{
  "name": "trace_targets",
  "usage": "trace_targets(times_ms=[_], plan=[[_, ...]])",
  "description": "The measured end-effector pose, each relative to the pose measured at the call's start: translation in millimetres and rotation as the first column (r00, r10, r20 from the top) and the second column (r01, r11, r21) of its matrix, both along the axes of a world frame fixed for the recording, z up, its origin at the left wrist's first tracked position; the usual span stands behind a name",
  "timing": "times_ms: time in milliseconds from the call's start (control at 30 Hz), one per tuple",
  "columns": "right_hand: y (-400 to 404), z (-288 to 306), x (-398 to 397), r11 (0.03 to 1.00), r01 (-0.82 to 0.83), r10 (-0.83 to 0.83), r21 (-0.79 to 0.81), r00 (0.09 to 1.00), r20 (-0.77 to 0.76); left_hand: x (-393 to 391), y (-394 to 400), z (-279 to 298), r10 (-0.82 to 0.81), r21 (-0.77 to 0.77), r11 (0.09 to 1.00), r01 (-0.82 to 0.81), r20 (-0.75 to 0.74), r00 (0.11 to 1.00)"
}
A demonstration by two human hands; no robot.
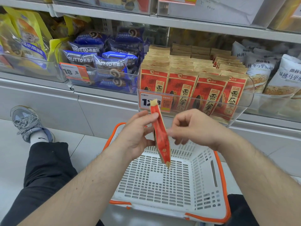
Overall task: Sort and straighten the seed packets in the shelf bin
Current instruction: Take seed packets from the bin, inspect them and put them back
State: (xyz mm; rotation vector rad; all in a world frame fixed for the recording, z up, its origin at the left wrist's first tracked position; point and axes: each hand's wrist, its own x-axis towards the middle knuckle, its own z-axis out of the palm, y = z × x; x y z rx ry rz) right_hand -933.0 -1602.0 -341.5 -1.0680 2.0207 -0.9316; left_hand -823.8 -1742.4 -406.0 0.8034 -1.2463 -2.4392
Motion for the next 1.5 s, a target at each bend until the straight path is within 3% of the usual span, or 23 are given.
trace_targets(times_ms=[67, 133, 267, 667, 800, 900, 1033, 1167, 1367, 1500], plan=[[4, 4, 1, 0.963, -0.158, 0.17, 0.218, 0.985, -0.036, -1, -4, -3, 0.091, 0.016, 0.996, -0.091, 0.005, 0.996], [5, 3, 5, 0.916, -0.226, 0.26, 0.333, 0.964, -0.061, -2, -6, -3, 0.129, 0.025, 0.991, -0.129, 0.004, 0.992], [-1, -6, 7, 0.925, -0.236, 0.29, 0.299, 0.945, -0.152, -3, -8, -2, 0.158, 0.03, 0.987, -0.158, 0.003, 0.987], [3, -17, -8, 0.926, -0.278, 0.313, 0.256, 0.943, -0.109, 1, -3, 1, 0.148, 0.052, 0.988, -0.149, 0.021, 0.989], [6, -20, -12, 0.958, -0.255, 0.244, 0.129, 0.965, 0.091, 4, -5, 3, 0.069, 0.062, 0.996, -0.065, -0.059, 0.996], [6, -26, -21, 0.993, -0.111, 0.094, 0.05, 0.96, 0.263, 8, -4, 4, -0.048, 0.083, 0.995, 0.064, -0.186, 0.981], [3, -36, -20, 0.999, -0.029, 0.015, 0.017, 0.834, 0.551, 6, -2, -2, -0.11, 0.124, 0.981, 0.15, -0.283, 0.953], [-1, -40, -14, 1.0, 0.007, 0.002, -0.015, 0.858, 0.514, 5, -3, -3, -0.074, 0.087, 0.991, 0.097, -0.237, 0.969], [-7, -42, -14, 0.982, 0.188, -0.159, -0.033, 0.903, 0.4, 11, -7, 0, -0.127, -0.198, 0.973, 0.118, -0.03, 0.991], [-8, -43, -10, 0.975, 0.221, -0.196, -0.034, 0.917, 0.346, 15, -8, -2, -0.13, -0.271, 0.954, 0.129, 0.015, 0.991]])
